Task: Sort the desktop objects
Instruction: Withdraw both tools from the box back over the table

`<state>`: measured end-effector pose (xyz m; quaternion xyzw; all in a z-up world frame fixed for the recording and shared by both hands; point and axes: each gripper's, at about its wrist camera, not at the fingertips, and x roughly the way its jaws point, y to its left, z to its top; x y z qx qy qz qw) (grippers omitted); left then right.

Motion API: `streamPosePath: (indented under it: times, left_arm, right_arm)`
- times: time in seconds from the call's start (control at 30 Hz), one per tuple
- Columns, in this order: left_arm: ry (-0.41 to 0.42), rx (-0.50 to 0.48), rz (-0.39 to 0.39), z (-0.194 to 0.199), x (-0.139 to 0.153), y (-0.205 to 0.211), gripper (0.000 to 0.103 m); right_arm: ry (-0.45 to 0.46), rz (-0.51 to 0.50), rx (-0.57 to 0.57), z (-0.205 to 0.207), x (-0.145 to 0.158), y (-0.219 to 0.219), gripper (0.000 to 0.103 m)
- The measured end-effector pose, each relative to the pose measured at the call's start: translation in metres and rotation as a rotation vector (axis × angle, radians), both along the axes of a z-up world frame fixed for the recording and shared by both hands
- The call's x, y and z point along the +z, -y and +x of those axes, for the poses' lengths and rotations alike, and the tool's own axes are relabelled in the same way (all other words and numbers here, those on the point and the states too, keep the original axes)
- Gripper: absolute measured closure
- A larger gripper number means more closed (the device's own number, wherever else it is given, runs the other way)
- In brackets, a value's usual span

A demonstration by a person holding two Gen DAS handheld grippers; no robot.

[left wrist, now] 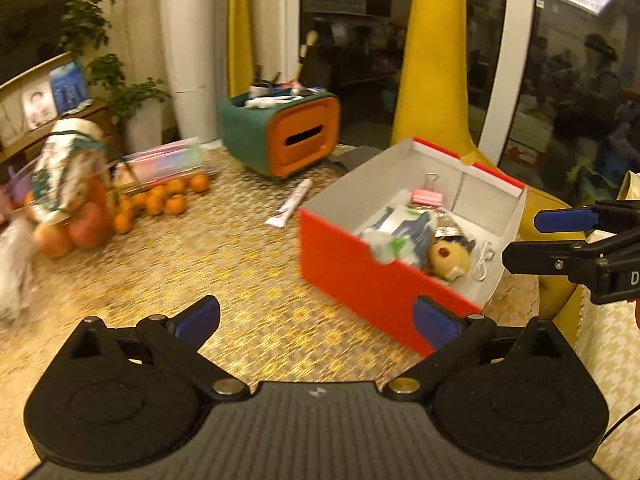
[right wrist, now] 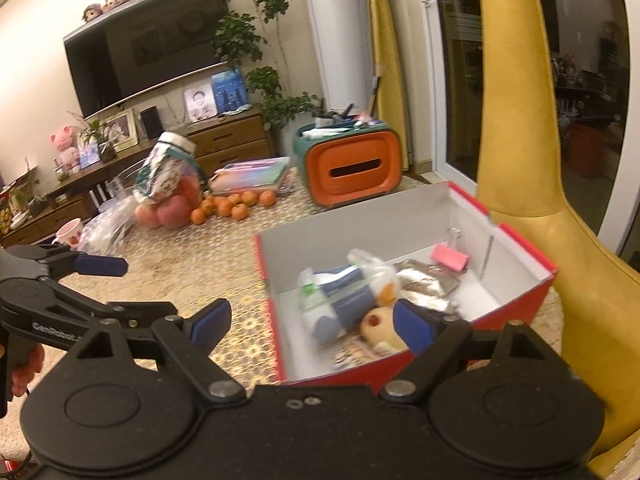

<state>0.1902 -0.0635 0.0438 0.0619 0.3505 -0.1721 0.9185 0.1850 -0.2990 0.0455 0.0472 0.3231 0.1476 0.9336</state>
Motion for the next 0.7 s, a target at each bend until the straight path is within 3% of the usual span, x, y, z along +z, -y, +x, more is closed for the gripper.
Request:
streamPosePath:
  times: [0.47,0.7]
  left_arm:
    - [0.008,0.07,-0.04,-0.051,-0.01,-0.079,0.0]
    - [0.033,0.096,0.002,-0.067,-0.03,-0.11,0.0]
  right_arm:
    - [-0.005,-0.052,0.115,-0.024,-0.006,-0.092,0.015]
    - [0.0,-0.091,0.152,-0.025,-0.008,-0.124,0.015]
